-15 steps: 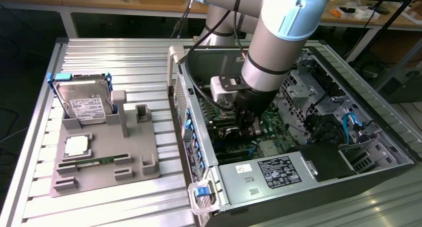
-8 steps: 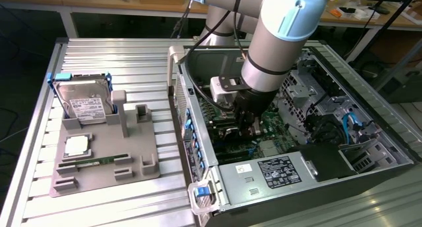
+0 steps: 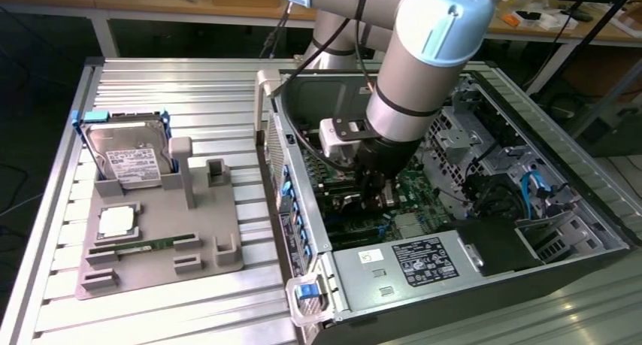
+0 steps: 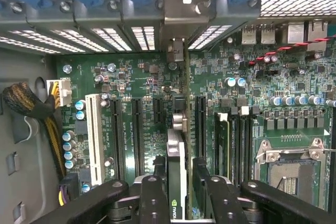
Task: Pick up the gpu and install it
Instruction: 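Insert the gpu into the slot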
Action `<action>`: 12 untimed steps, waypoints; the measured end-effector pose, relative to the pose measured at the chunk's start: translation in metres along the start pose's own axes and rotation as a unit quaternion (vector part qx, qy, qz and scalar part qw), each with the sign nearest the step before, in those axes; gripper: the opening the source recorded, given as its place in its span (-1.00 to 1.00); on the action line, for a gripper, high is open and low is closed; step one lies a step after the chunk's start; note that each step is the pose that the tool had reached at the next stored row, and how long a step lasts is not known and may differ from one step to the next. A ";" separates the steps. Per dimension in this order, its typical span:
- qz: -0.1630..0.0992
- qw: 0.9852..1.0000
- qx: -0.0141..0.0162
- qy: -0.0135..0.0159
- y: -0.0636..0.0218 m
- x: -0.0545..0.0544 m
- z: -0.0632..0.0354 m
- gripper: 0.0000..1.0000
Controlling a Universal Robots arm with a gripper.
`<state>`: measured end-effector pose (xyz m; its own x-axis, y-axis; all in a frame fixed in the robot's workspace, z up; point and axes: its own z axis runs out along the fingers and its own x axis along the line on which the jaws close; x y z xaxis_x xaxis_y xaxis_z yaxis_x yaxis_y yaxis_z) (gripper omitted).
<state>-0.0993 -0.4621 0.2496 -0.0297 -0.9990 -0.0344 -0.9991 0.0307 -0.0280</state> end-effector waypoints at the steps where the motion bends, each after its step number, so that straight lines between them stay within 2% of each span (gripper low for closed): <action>1: 0.000 1.000 0.000 0.000 0.0000 0.000 -0.0002 -0.31; 12: 0.000 1.000 0.001 0.000 -0.0002 -0.001 -0.0074 -0.31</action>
<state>-0.0993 -0.4617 0.2570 -0.0295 -0.9990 -0.0341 -0.9991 0.0306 -0.0297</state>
